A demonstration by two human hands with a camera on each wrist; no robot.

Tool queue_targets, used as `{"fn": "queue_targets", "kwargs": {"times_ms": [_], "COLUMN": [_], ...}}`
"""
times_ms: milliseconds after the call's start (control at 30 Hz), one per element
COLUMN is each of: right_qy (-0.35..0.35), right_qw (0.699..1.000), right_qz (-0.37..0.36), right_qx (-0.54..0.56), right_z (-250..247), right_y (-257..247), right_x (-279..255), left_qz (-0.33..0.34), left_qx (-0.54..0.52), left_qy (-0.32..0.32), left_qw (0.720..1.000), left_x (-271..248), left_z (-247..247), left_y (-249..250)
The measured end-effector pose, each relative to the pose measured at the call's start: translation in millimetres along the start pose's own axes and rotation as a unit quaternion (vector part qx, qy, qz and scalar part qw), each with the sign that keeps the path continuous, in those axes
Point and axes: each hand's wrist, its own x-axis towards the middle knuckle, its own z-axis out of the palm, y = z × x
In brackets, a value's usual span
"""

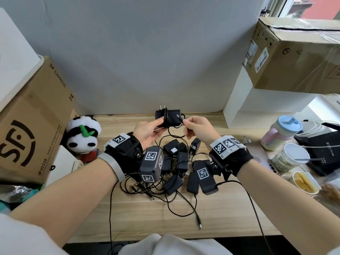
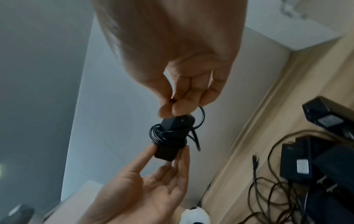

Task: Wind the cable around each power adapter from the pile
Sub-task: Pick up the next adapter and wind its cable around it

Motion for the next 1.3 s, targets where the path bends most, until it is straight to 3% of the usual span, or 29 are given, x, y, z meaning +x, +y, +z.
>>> {"fn": "queue_targets", "kwargs": {"times_ms": [167, 267, 367, 600, 900, 1300], "right_qy": [-0.042, -0.036, 0.001, 0.077, 0.133, 0.094], "right_qw": [0.991, 0.99, 0.995, 0.994, 0.99, 0.989], "right_qz": [0.039, 0.027, 0.031, -0.004, -0.016, -0.025], "right_qx": [0.121, 0.13, 0.091, -0.077, -0.055, -0.113], "right_z": [1.5, -0.1, -2.2, 4.6, 11.5, 8.9], "right_y": [-6.0, -8.7, -7.4, 6.1, 6.8, 5.4], "right_x": [-3.6, -3.1, -2.2, 6.1, 0.8, -7.8], "left_qz": [-0.007, -0.013, -0.006, 0.002, -0.009, -0.033], "left_qx": [0.014, -0.048, -0.074, -0.019, 0.054, 0.08], "left_qy": [-0.019, -0.02, -0.025, -0.07, -0.127, -0.152], "left_qw": [1.0, 0.999, 0.997, 0.997, 0.99, 0.985], "left_x": [1.6, -0.9, -2.1, -7.5, -10.8, -13.9], "left_z": [-5.7, -6.2, -6.1, -3.0, -5.8, -6.1], "left_y": [-0.3, -0.5, -0.9, 0.9, 5.3, 6.4]}}
